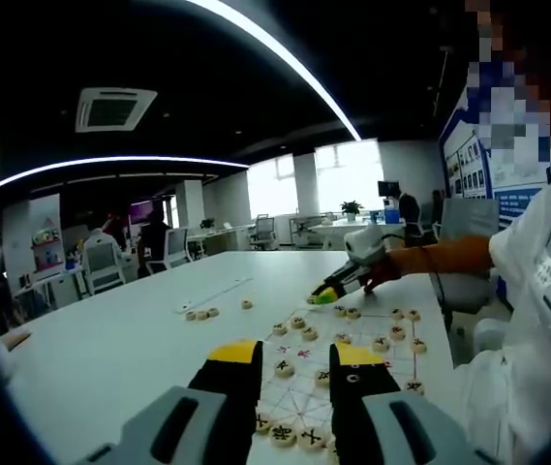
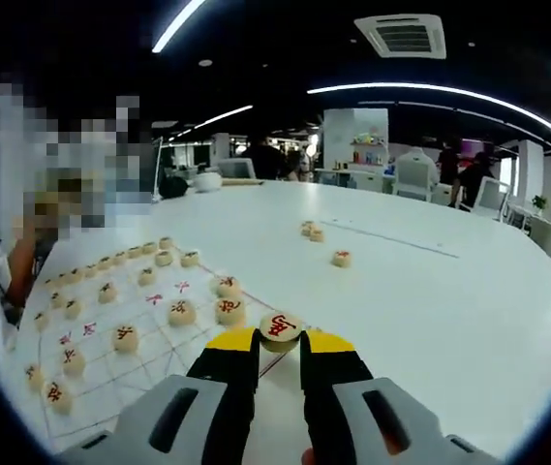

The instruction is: Pick up the chess pieces one by one and place each piece onto its starting position on the chessboard, setting the pieces on their correct points until all the chess pieces are arranged in the starting layout

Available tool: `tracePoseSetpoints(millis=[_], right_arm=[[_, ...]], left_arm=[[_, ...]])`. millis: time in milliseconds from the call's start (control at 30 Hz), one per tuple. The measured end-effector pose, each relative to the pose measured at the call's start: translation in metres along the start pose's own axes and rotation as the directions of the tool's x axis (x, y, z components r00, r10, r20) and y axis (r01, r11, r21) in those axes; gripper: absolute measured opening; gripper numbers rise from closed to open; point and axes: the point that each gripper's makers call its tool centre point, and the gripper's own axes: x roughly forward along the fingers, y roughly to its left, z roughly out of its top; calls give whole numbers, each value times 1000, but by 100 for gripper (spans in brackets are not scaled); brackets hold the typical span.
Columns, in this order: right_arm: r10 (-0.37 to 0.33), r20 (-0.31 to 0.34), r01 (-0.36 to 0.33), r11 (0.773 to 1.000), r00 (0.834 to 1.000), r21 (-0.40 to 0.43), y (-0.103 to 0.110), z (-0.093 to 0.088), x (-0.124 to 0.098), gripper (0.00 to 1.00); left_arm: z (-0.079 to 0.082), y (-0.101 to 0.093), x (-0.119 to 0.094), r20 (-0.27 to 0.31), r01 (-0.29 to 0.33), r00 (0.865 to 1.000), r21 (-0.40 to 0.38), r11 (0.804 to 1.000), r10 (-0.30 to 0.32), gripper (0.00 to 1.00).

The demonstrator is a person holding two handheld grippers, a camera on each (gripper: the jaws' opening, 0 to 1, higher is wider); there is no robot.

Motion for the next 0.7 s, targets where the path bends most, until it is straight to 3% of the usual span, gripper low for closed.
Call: tracePoseSetpoints(millis=[567,633,700], right_arm=[[-18,-30,18,1000,999,-21,-3,-6,4,19],[-30,-24,30,1000,999,-4,-6,-4,4,23],[-24,-19,24,1000,1000,-1,-5,-4,4,34]], left_arm=[[2,-1,-2,8,3,1000,6,1000,-3,30],[2,-1,-2,7,2,1000,8,1000,-2,30],[2,-1,-2,9,0,1000,9,1000,0,30]])
